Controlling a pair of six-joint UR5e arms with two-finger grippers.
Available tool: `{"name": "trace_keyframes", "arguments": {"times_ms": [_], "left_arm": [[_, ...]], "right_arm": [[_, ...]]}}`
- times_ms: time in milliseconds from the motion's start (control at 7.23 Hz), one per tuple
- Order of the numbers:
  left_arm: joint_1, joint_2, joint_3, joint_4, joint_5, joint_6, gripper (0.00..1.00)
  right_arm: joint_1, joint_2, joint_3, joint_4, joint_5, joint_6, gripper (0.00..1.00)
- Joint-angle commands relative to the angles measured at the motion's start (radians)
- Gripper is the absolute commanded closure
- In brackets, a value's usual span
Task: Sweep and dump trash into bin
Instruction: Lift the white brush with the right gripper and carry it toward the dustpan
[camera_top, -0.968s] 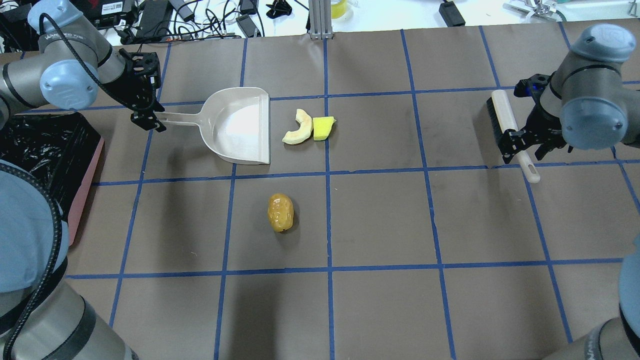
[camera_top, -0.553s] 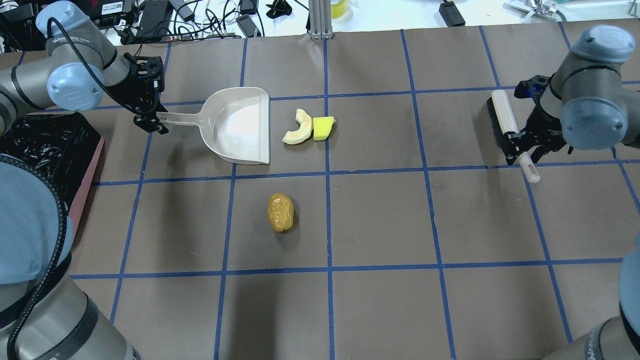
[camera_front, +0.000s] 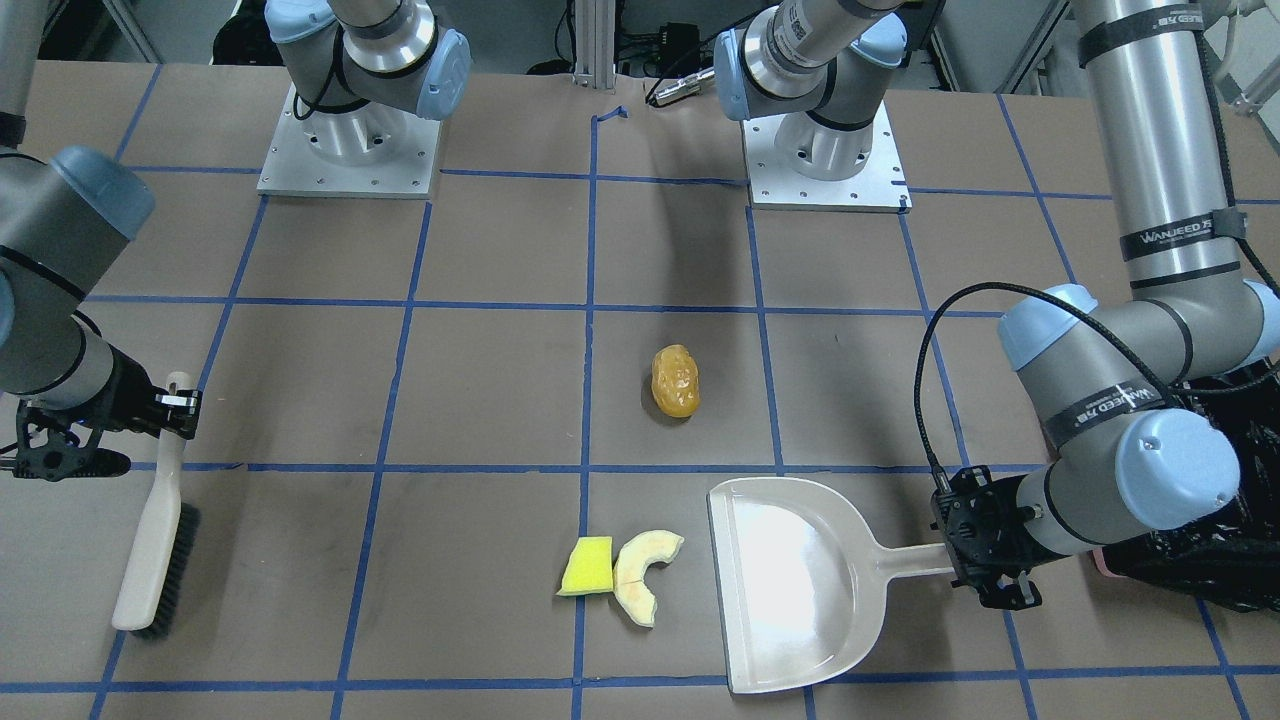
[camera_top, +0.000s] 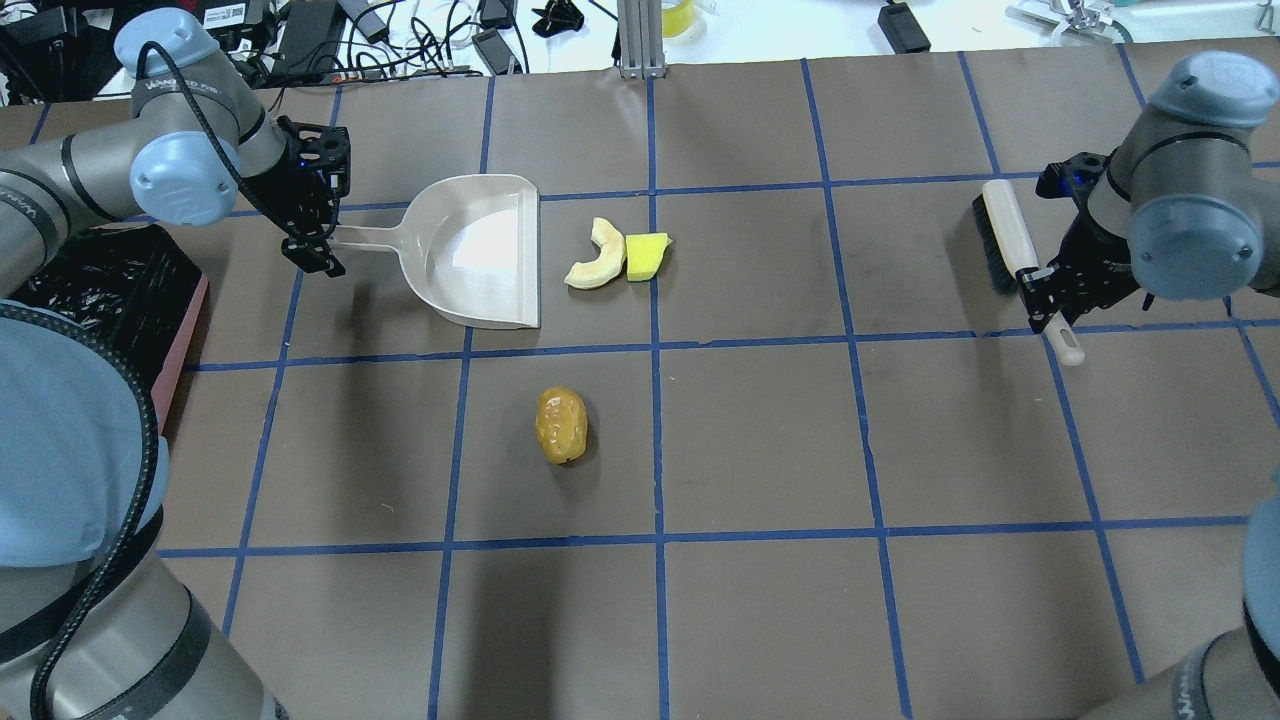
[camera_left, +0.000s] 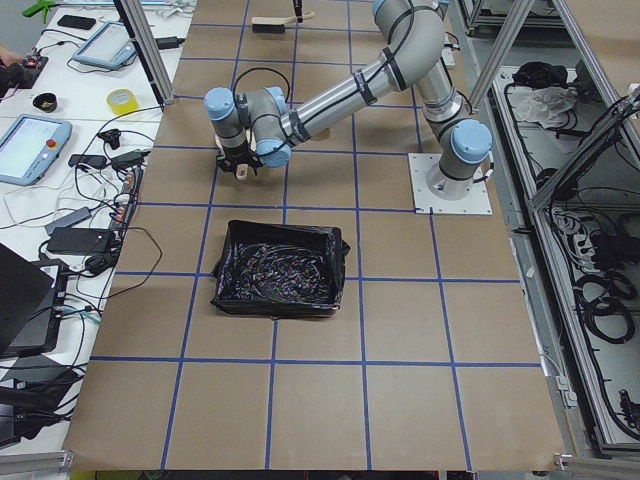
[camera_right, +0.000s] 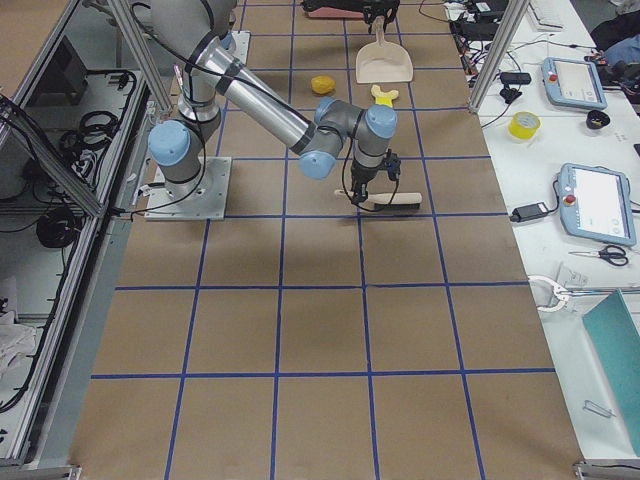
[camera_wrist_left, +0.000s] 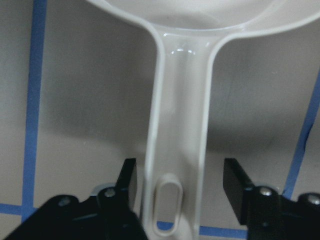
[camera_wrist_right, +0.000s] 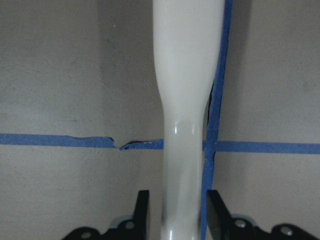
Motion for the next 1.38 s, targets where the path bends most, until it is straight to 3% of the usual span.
{"name": "trace_keyframes", "arguments": {"times_ms": [0, 138, 553, 1106, 1245], "left_arm": [[-0.014, -0.009, 0.004, 0.01, 0.011, -0.007, 0.33], [-0.026, -0.01, 0.001, 0.01, 0.011, -0.02, 0.33], [-0.038, -0.015, -0.004, 0.013, -0.002, -0.031, 0.34], [-0.048, -0.027, -0.007, 0.041, -0.058, -0.027, 0.35], [-0.049, -0.027, -0.007, 0.039, -0.055, -0.024, 0.69]], "right_arm": [[0.0, 0.0, -0.001, 0.0, -0.031, -0.006, 1.0], [0.0, -0.006, -0.01, 0.005, -0.063, -0.008, 1.0], [0.041, -0.02, -0.018, 0.02, -0.027, 0.001, 1.0], [0.262, -0.023, -0.023, 0.022, 0.028, 0.304, 1.0], [0.328, -0.021, -0.024, 0.02, 0.03, 0.392, 1.0]]}}
